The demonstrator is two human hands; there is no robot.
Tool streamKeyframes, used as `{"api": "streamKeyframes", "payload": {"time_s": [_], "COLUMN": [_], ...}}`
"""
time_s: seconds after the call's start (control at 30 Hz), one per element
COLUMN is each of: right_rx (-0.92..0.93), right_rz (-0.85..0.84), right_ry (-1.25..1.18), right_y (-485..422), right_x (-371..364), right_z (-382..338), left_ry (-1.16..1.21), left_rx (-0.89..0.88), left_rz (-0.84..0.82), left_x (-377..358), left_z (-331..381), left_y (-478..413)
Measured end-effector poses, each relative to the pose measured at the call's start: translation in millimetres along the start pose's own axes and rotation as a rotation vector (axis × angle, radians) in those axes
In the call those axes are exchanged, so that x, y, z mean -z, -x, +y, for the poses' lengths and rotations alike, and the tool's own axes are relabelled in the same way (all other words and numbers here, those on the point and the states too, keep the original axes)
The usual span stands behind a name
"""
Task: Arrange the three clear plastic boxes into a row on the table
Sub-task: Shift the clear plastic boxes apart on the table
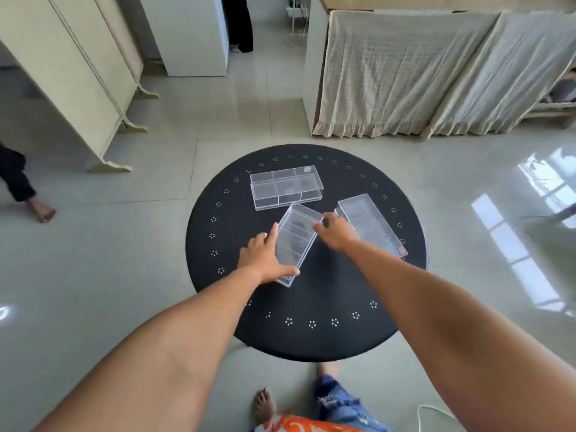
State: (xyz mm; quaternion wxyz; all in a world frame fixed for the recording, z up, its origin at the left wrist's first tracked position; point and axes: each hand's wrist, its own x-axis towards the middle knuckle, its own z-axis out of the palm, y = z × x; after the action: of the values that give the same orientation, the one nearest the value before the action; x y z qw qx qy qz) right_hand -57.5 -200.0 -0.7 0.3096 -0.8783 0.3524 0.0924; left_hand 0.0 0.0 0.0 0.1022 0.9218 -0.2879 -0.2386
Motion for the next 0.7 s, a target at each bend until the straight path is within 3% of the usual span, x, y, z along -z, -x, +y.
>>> {"api": "streamKeyframes", "payload": {"time_s": [0.23,0.7], "right_rx": [-0.060,-0.075], "right_rz": [-0.073,-0.089], "right_ry": [-0.164,-0.401], "right_y": [-16.0,-50.1], "right_x": [-8.8,-11.4], "right_z": [2.4,3.0], "left_ry": [0.090,0.262], "left_rx": [0.138,0.098], "left_rz": [-0.010,-0.003], "left_x": [-36.7,-34.4], "left_z": [-7.7,-13.8], "left_y": [8.0,-9.8]}}
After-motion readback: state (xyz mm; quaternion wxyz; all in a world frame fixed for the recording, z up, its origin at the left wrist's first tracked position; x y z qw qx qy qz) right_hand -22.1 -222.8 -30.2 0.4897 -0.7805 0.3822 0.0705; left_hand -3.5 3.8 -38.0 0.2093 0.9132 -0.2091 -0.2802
